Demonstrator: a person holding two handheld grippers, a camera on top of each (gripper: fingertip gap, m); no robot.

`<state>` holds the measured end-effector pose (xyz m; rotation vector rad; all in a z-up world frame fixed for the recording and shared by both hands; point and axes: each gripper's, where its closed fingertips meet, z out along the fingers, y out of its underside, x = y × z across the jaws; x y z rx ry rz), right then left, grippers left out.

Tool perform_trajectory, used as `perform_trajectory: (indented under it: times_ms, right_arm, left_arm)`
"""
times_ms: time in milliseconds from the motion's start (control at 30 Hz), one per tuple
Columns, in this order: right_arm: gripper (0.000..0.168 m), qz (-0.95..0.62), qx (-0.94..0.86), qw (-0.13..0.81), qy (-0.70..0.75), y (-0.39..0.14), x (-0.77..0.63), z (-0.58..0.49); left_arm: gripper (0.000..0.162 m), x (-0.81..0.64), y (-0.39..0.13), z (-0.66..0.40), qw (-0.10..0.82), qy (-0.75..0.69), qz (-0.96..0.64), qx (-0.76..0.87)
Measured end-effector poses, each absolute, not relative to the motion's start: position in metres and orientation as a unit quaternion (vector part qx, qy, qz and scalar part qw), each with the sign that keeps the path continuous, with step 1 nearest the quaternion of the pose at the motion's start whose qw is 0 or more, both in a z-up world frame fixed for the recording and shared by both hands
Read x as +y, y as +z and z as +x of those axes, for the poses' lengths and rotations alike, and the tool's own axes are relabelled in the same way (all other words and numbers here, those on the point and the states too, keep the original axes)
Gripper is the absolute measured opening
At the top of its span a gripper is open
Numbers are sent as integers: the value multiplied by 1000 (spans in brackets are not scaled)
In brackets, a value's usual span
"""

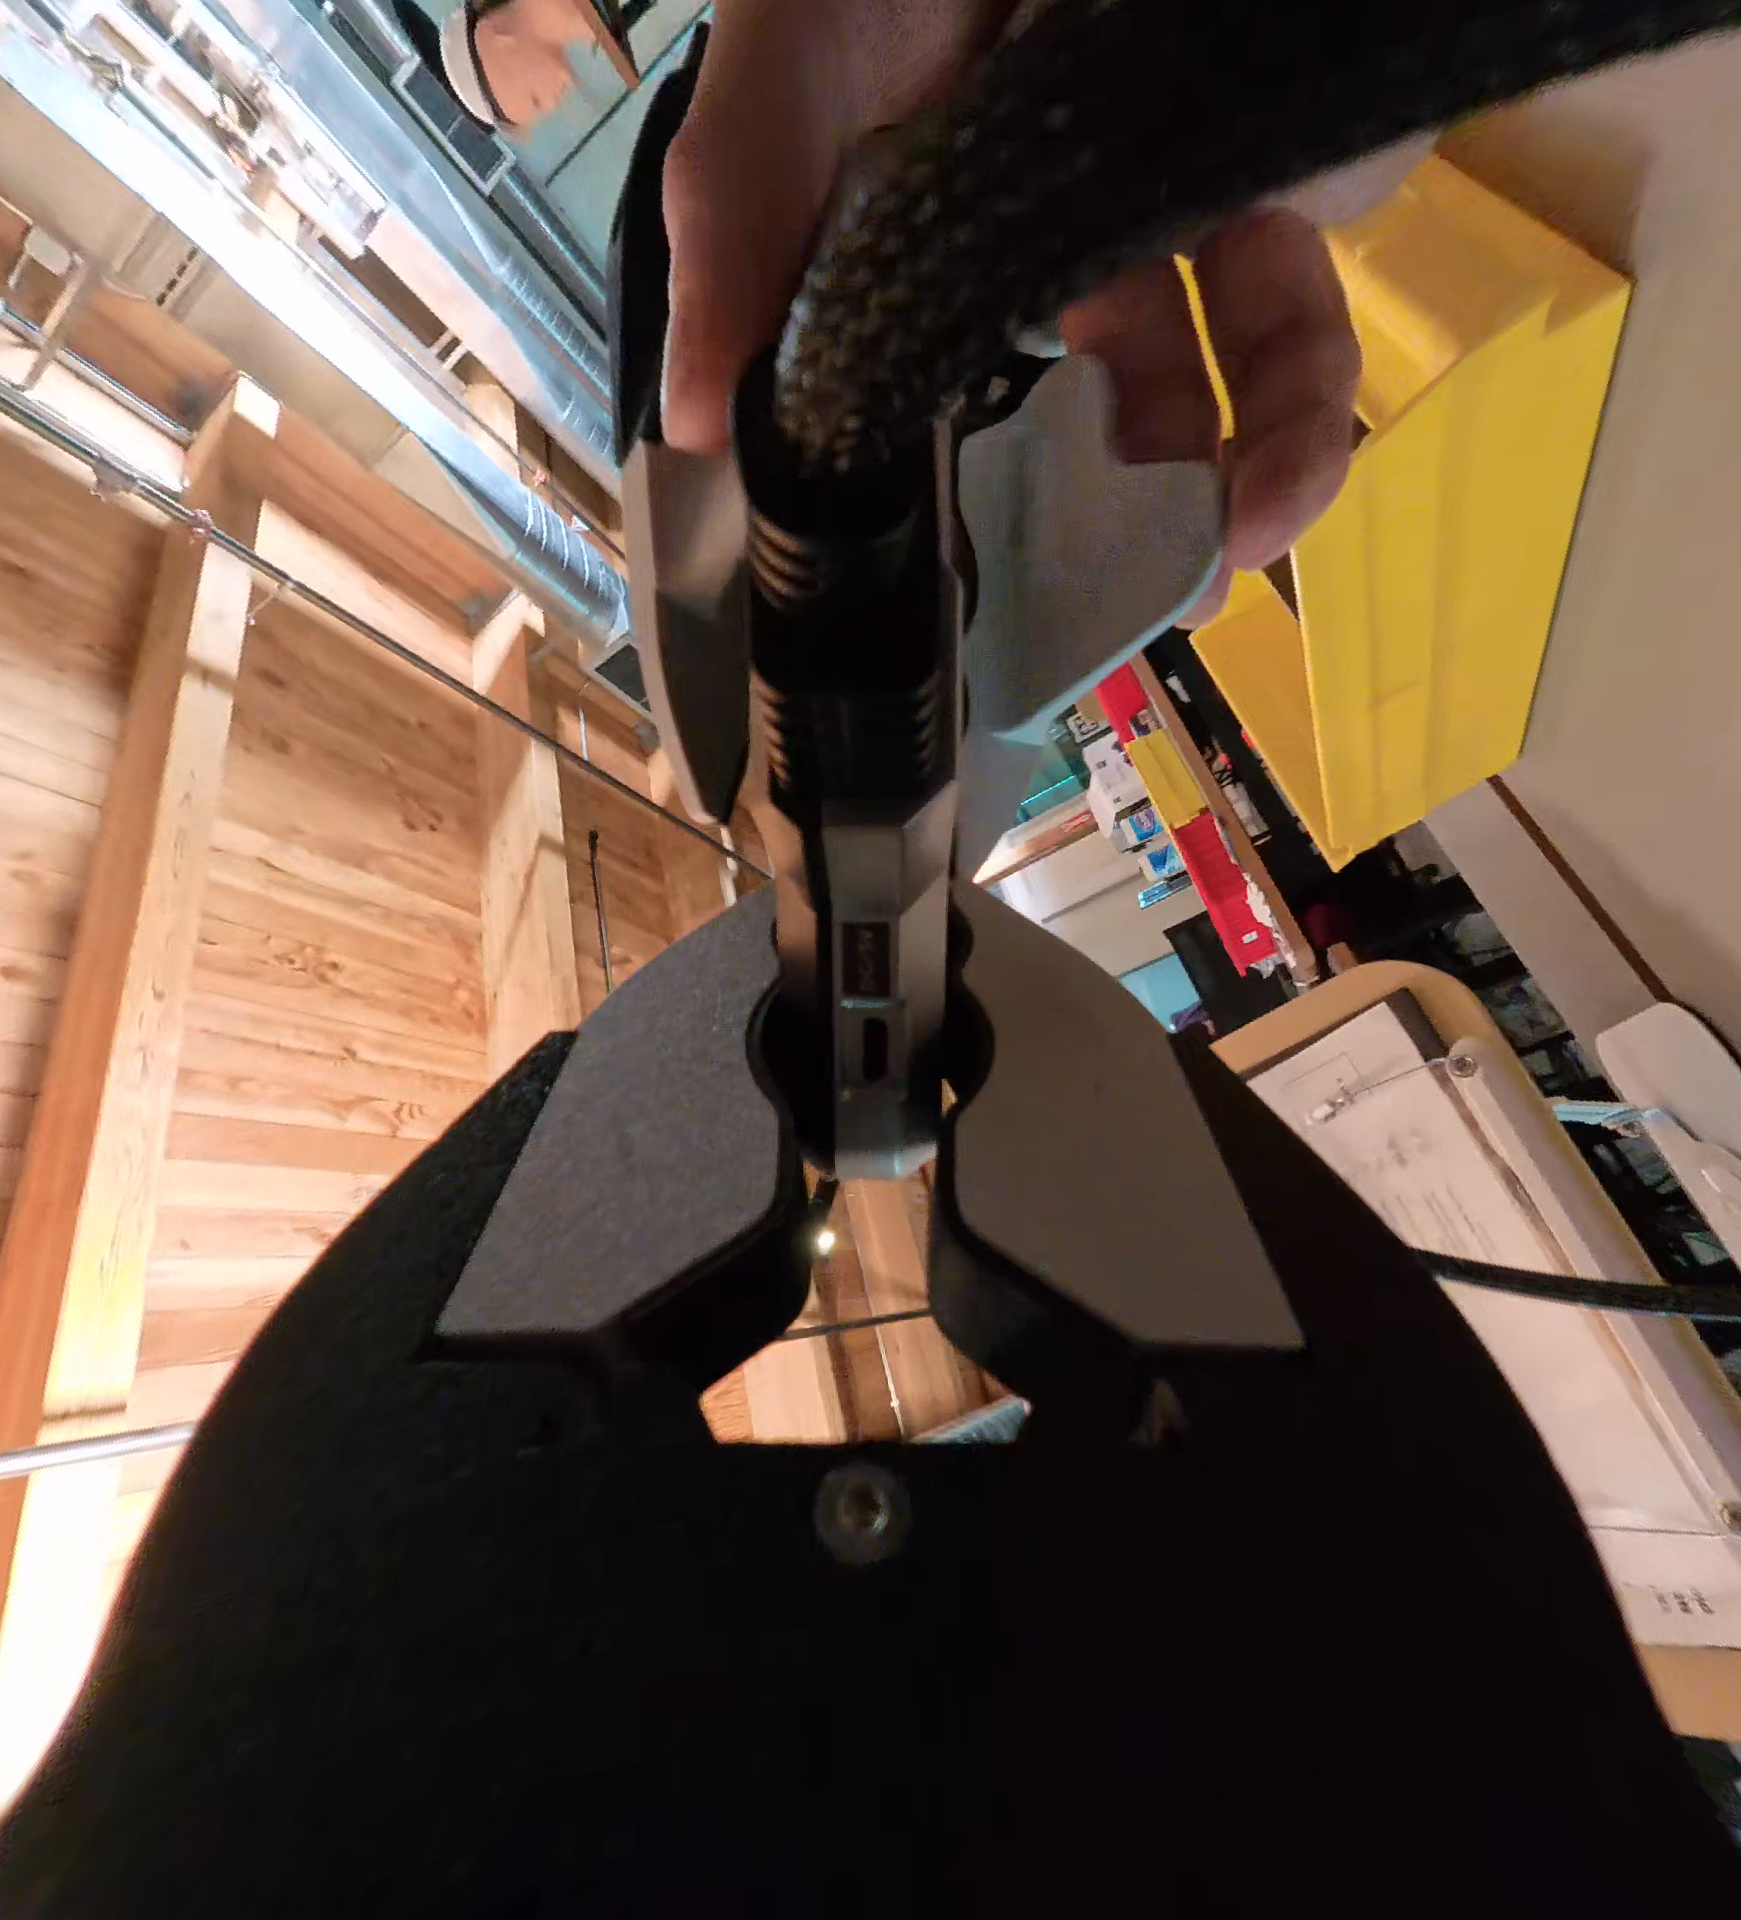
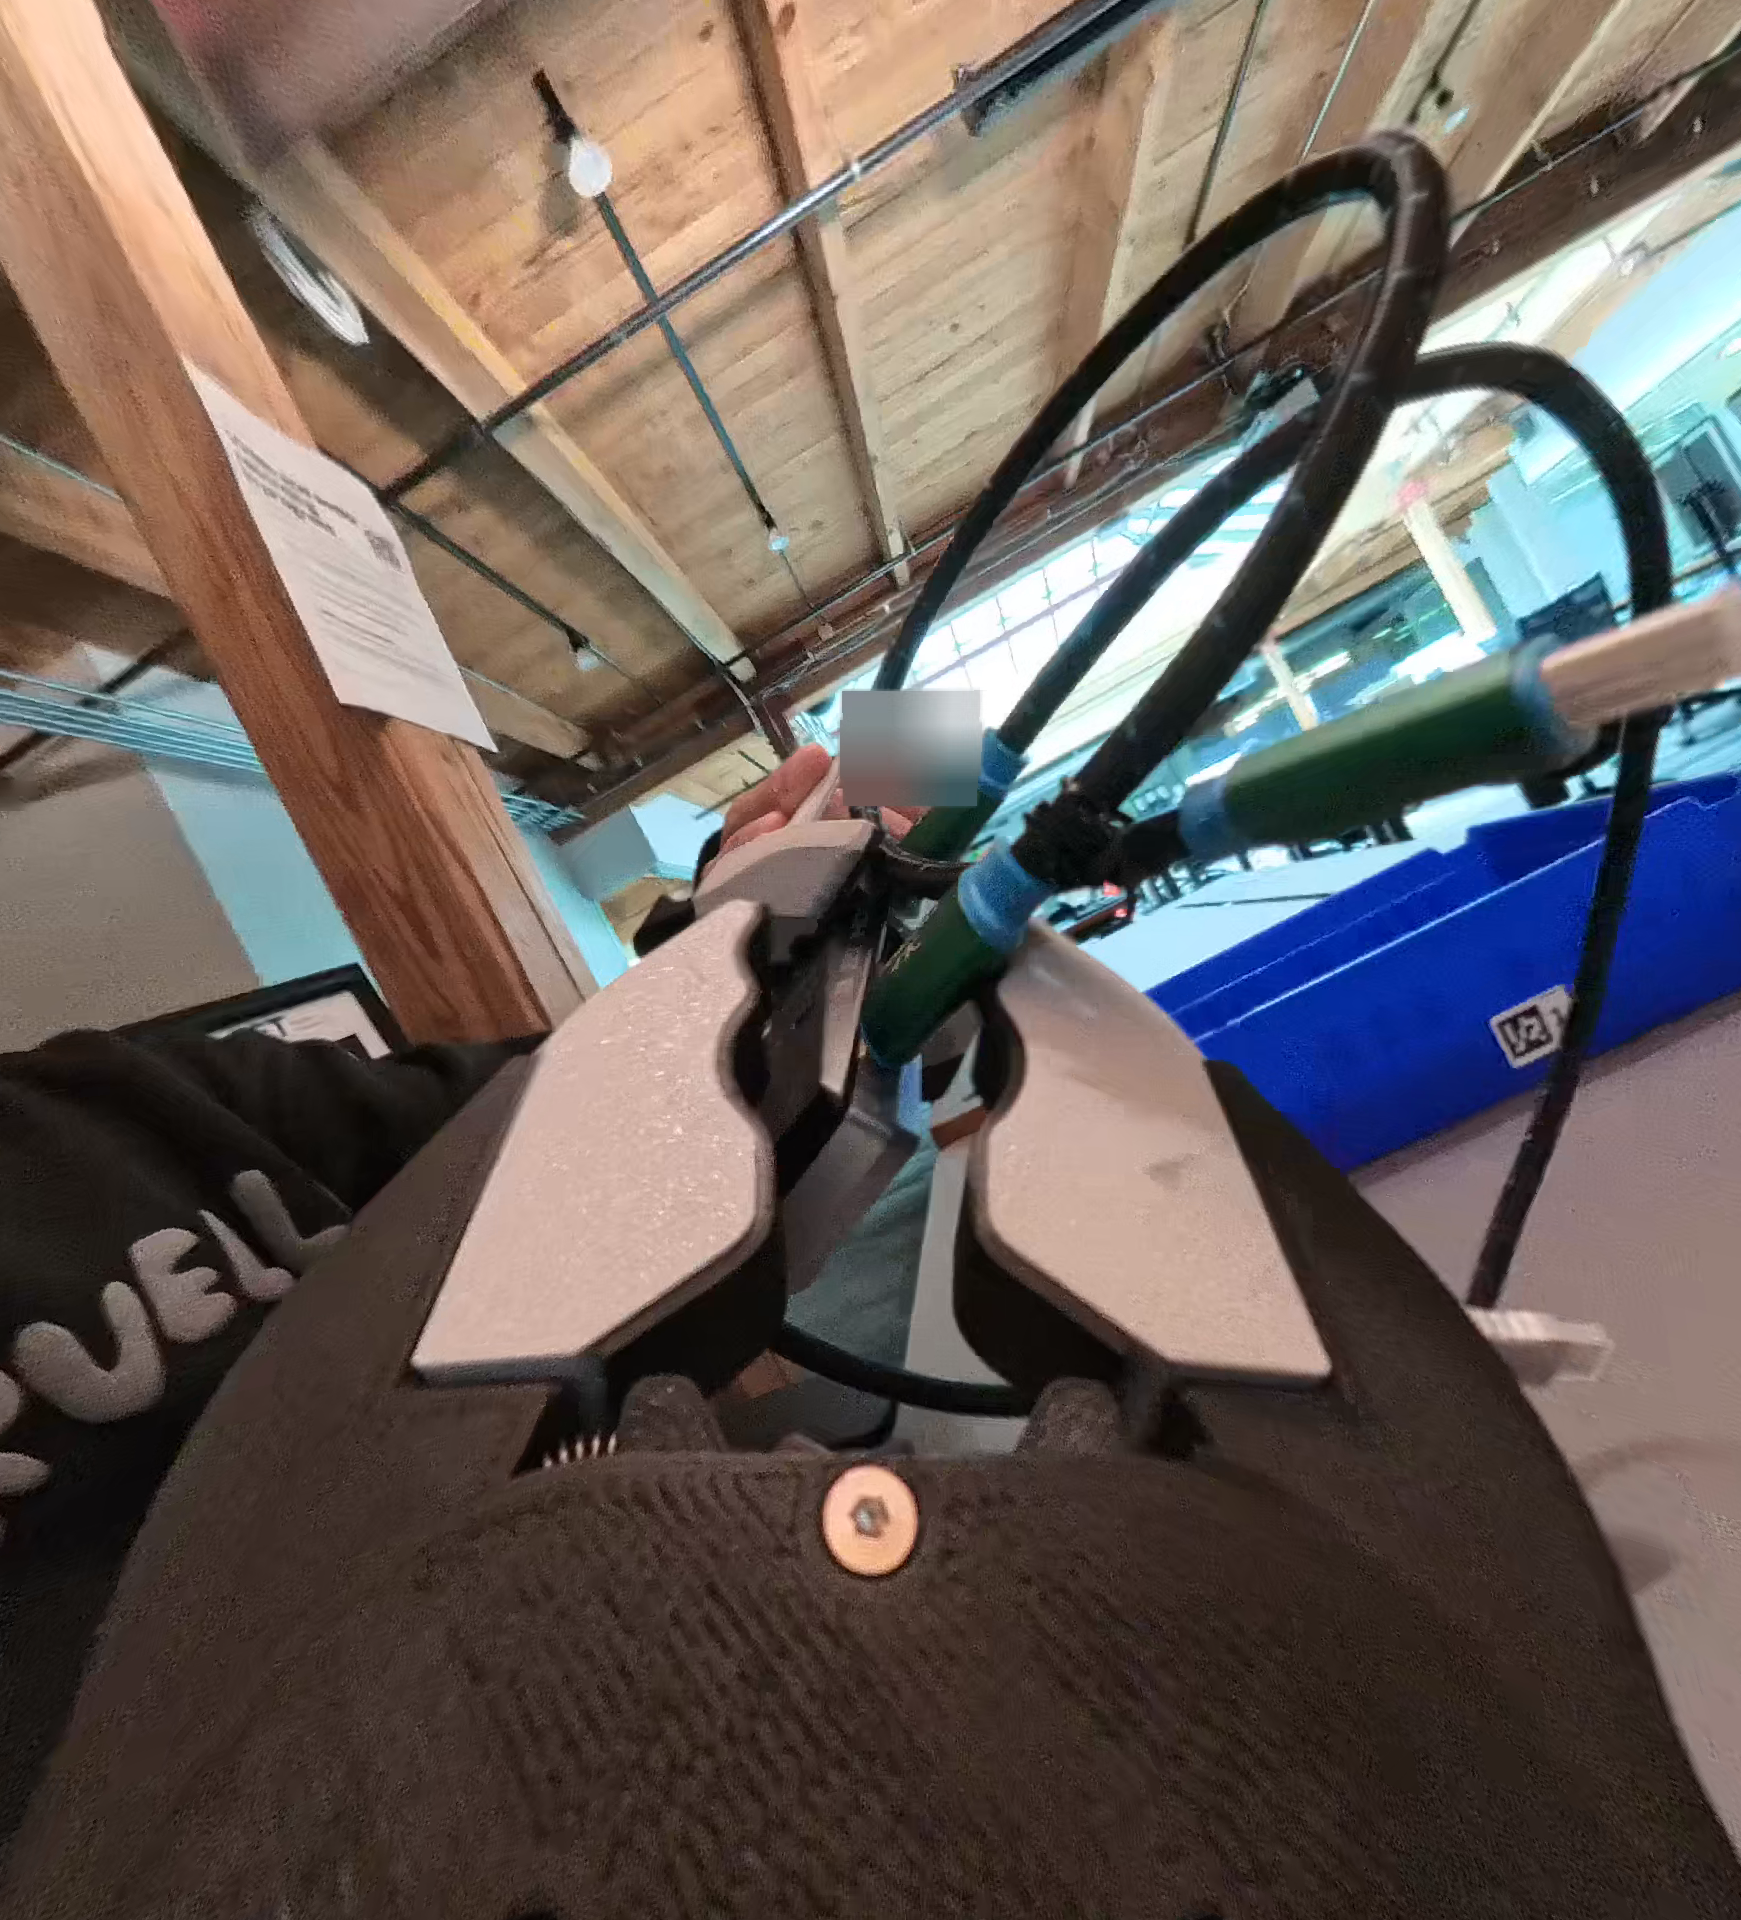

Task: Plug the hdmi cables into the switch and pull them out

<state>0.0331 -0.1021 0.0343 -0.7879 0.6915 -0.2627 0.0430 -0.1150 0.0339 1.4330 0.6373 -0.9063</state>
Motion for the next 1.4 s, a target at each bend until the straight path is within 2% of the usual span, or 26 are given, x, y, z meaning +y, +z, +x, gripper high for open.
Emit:
perform_trajectory:
  times_ms: [100,167,367,467,567,633,733,833,1033,1100,1267,1400]
  right_arm:
    - [15,-376,376,845,-54,18,-105,45]
    - [8,-347,387,853,-39,13,-108,53]
    - [8,-331,384,862,-12,5,-102,64]
    - [8,-335,395,855,-31,1,-106,67]
    - [7,-302,407,861,-48,1,-125,66]
    - [8,-266,403,874,-58,5,-141,63]
    - [8,-229,399,884,-87,8,-156,61]
    - [8,-176,412,887,-116,8,-168,65]
    - [8,-100,451,874,-149,-2,-165,71]
    - [7,-76,468,867,-152,-5,-157,71]
    - [7,-47,487,861,-143,-11,-129,68]
    - [7,-56,470,875,-102,-7,-107,66]
  left_arm:
    - [22,-118,24,52,624,-386,629,257]
    - [26,-121,18,62,636,-374,623,261]
    - [28,-114,13,81,636,-376,611,284]
    - [38,-106,20,103,651,-354,597,307]
    - [48,-86,36,151,666,-359,519,398]
    - [47,-63,39,188,649,-382,422,504]
    - [44,-30,24,202,545,-452,261,657]
    - [46,-10,-6,179,402,-494,140,758]
    - [55,-26,-35,109,147,-627,51,763]
    - [64,-37,-37,104,158,-647,52,744]
    - [69,-63,-38,89,228,-652,103,716]
    - [65,-75,-38,82,259,-647,128,706]
